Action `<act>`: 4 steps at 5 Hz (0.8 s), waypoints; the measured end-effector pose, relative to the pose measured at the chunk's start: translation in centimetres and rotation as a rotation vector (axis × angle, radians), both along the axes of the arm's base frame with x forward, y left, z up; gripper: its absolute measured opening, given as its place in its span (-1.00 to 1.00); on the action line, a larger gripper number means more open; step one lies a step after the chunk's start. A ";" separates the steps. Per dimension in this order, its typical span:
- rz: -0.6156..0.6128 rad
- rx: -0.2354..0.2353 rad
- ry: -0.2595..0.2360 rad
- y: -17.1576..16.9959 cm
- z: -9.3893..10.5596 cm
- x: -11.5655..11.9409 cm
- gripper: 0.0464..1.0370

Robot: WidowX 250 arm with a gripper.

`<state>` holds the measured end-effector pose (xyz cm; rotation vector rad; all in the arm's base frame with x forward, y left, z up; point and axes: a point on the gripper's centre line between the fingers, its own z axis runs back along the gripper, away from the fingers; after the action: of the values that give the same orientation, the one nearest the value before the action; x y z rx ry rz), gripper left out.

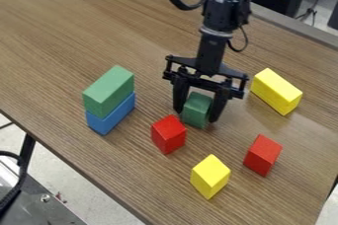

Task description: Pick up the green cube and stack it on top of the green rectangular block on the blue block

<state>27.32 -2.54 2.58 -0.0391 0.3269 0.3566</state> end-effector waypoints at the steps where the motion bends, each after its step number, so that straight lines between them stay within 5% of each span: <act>1: 0.004 -0.020 -0.017 0.3 0.0 -0.6 0.09; 4: -0.009 -0.005 -0.266 0.9 7.8 -5.1 0.09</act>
<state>22.21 -1.59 10.42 -0.0892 0.0648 0.3372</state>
